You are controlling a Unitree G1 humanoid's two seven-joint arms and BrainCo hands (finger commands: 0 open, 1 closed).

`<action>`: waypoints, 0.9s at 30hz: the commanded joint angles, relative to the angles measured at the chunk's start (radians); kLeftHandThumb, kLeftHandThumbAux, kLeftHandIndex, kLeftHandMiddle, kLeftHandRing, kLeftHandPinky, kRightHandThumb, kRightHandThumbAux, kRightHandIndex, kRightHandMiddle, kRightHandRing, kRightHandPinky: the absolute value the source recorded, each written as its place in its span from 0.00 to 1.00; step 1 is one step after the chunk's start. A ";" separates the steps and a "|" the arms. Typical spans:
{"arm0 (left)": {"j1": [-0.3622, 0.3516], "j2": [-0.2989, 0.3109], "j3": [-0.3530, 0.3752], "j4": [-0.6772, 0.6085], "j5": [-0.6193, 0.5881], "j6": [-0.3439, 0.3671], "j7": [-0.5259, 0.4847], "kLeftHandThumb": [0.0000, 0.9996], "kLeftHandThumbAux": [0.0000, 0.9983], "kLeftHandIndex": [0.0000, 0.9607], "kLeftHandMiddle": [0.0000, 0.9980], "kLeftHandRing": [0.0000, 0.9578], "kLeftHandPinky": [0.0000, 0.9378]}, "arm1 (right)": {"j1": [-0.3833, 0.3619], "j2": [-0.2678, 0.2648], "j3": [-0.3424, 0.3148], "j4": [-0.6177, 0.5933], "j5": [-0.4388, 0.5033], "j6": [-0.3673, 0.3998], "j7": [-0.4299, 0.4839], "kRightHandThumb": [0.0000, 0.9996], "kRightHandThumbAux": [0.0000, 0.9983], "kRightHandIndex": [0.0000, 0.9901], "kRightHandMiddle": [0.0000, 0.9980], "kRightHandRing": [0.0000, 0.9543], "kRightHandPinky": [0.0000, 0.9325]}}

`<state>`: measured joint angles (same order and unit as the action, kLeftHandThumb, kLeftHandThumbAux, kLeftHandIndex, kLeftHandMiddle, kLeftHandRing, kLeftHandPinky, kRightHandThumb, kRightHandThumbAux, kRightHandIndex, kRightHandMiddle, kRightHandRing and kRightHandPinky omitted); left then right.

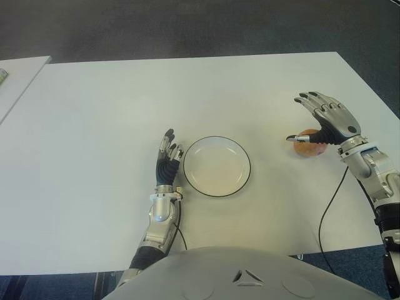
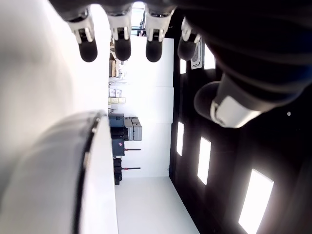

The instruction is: Put the apples into the plate.

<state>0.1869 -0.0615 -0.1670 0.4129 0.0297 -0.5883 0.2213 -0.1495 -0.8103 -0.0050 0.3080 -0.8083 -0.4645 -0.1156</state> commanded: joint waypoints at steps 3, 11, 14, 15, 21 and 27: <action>0.061 -0.065 0.019 0.131 -0.022 0.048 -0.002 0.00 0.55 0.06 0.07 0.06 0.03 | -0.013 -0.028 0.021 0.052 0.048 0.030 0.056 0.23 0.27 0.00 0.00 0.00 0.00; 0.067 -0.060 0.024 0.121 -0.017 0.058 0.003 0.00 0.55 0.06 0.06 0.05 0.03 | -0.014 -0.038 0.040 0.093 0.052 0.038 0.039 0.22 0.25 0.00 0.00 0.00 0.00; 0.068 -0.059 0.026 0.117 -0.014 0.065 0.007 0.00 0.55 0.05 0.06 0.05 0.03 | -0.017 -0.040 0.050 0.112 0.051 0.037 0.025 0.22 0.26 0.00 0.00 0.00 0.00; 0.067 -0.058 0.027 0.117 -0.017 0.066 0.004 0.00 0.55 0.05 0.06 0.05 0.02 | -0.016 -0.041 0.053 0.120 0.052 0.036 0.020 0.22 0.26 0.00 0.00 0.00 0.00; 0.062 -0.056 0.032 0.124 -0.027 0.068 -0.008 0.00 0.55 0.05 0.07 0.05 0.02 | -0.016 -0.046 0.066 0.145 0.051 0.036 0.003 0.23 0.28 0.00 0.00 0.00 0.00; 0.061 -0.055 0.034 0.127 -0.026 0.064 -0.011 0.01 0.56 0.05 0.06 0.04 0.02 | -0.026 -0.048 0.087 0.179 0.045 0.032 -0.020 0.26 0.31 0.00 0.00 0.00 0.00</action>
<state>0.1869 -0.0612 -0.1518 0.4134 0.0282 -0.5859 0.2213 -0.1633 -0.8503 0.0614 0.4621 -0.7622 -0.4316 -0.1225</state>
